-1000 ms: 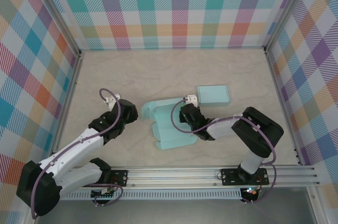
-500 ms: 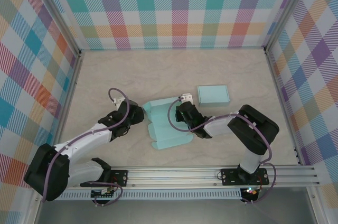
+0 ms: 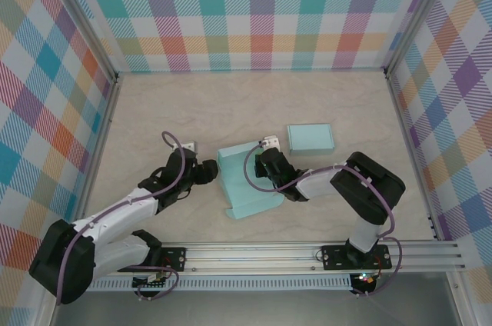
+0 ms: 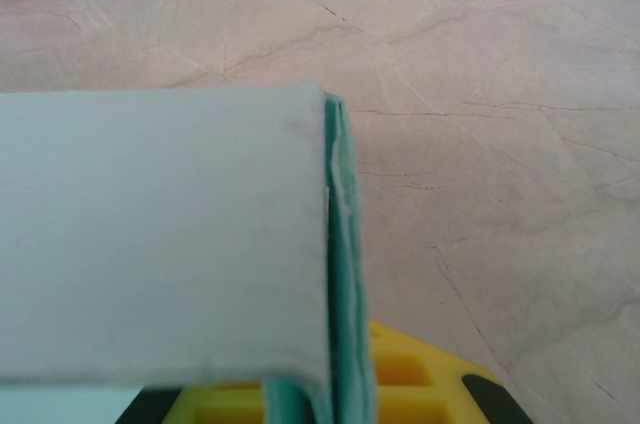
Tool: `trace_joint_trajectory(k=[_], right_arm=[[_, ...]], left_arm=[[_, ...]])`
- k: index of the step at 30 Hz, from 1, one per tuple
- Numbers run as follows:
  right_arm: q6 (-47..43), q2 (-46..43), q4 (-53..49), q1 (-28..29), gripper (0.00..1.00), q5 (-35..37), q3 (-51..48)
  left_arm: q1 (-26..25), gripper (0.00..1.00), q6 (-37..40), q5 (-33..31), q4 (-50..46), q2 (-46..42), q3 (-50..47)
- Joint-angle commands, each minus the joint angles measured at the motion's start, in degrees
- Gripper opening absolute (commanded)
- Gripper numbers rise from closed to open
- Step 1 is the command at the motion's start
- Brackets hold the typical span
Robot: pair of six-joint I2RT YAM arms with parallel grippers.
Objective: Fold the paper box
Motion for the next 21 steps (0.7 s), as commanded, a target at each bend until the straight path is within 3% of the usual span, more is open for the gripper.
trace_joint_trajectory(k=[1,8,11,14,16,17,21], right_arm=[[0.13,1.12,0.14,0.65,0.0,-1.37,0.3],[-0.55,1.15,-0.23,0.78,0.0,-1.0,0.3],[-0.52,1.15,-0.54,0.93,0.0,-0.6,0.45],[-0.41,1.27,-1.09,0.95,0.0,-0.43,0.92],[-0.47,1.47,-0.83,1.11,0.0,-0.32,0.94],[-0.59,1.47,-0.8,1.16,0.0,-0.29,0.92],[-0.76,1.59,-0.75,1.22,0.0,-0.02,0.91]], left_arm=[[-0.13,0.72,2.99,2.62,1.78,-2.28,-0.75],[-0.13,0.73,-1.09,-3.72,-5.99,-7.42,-1.55],[-0.18,0.75,-5.88,-3.15,-7.76,-11.98,-4.24],[-1.12,0.81,-10.66,-1.1,-7.56,-18.55,-7.81],[-2.95,0.97,-13.55,-2.4,-9.16,-23.72,-9.62],[-3.9,1.0,-14.66,-3.72,-10.58,-26.26,-10.06],[-8.79,1.0,-19.62,-9.26,-16.89,-35.5,-12.19]])
